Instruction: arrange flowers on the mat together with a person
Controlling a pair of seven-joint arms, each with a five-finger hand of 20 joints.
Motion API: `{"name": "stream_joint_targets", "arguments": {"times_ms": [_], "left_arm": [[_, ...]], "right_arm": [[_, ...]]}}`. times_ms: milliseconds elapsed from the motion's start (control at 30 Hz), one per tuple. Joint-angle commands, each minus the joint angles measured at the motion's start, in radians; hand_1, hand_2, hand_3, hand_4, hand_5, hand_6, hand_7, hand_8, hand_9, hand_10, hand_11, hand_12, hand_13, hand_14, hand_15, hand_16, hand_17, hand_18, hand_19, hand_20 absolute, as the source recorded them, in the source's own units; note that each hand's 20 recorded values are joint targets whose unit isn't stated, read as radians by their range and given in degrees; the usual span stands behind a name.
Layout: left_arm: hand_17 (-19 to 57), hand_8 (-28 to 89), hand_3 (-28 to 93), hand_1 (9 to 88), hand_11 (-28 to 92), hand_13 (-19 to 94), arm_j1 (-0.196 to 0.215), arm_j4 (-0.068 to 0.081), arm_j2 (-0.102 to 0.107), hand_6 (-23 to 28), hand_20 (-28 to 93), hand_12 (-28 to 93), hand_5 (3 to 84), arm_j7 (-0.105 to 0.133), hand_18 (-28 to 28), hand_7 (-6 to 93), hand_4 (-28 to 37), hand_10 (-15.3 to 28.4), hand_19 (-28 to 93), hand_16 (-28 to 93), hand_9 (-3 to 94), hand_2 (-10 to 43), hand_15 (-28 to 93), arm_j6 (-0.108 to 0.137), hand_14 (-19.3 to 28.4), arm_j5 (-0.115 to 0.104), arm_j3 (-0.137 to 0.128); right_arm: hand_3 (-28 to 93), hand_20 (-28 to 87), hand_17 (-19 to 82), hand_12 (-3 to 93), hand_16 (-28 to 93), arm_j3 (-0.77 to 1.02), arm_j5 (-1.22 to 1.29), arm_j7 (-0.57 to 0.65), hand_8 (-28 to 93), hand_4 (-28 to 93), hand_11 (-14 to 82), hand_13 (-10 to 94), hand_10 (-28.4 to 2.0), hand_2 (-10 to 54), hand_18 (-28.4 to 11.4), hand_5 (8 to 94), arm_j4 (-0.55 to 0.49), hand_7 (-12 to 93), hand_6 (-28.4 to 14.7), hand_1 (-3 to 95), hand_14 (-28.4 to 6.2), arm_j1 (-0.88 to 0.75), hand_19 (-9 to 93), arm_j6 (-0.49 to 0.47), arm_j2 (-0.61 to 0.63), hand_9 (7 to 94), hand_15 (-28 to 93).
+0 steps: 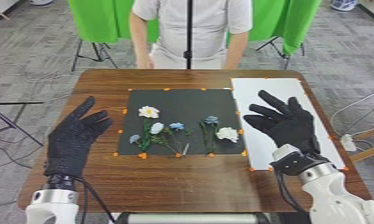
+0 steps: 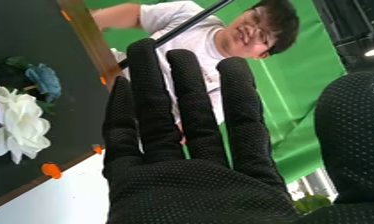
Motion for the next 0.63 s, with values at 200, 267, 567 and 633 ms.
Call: {"name": "stream_joint_targets", "arguments": {"times_ms": [200,267,567,633], "left_arm": [[-4.1,-7,77,22.9,27,31,0.015,0.010,0.005,9.0,27,12,38.8,0.000,25.2,7.9,-23.4,20.6,56,-7,40.7,6.4,55,0.002,27.5,-0.007,0.008],[-4.1,-7,77,23.0,27,31,0.012,0.012,0.000,9.1,27,12,38.8,-0.013,25.2,7.8,-23.4,20.6,56,-7,40.7,6.4,55,-0.001,27.5,-0.001,0.008],[-4.3,-7,77,23.0,26,30,0.024,0.007,-0.002,9.0,26,12,38.7,-0.019,25.2,7.9,-23.4,20.6,56,-7,40.5,6.5,55,-0.001,27.5,-0.002,0.002],[-4.3,-7,77,23.1,26,30,0.024,0.006,-0.001,9.0,25,12,38.7,-0.017,25.2,8.0,-23.5,20.6,56,-7,40.5,6.5,55,0.002,27.5,-0.004,0.004]], "right_arm": [[72,21,7,14.3,13,-0.003,-0.002,-0.005,-14,-27,15.1,43,-15.8,5.8,-19.4,49.6,0.002,15,1.0,19.9,-17.6,-0.013,45,-0.010,-0.008,53.6,40],[72,21,7,14.3,13,-0.002,-0.002,-0.002,-14,-28,15.1,43,-15.8,5.9,-19.4,49.6,0.002,15,1.0,20.0,-17.6,-0.016,45,-0.013,-0.006,53.6,40],[72,21,7,14.3,13,-0.003,-0.002,0.004,-14,-27,15.0,43,-15.9,5.9,-19.4,49.6,-0.002,15,1.0,20.0,-17.7,-0.021,45,-0.009,-0.008,53.7,40],[72,21,7,14.3,13,-0.002,-0.001,0.006,-14,-27,15.1,43,-15.9,5.9,-19.4,49.6,-0.002,15,1.0,20.0,-17.6,-0.021,45,-0.011,-0.008,53.7,40]]}}
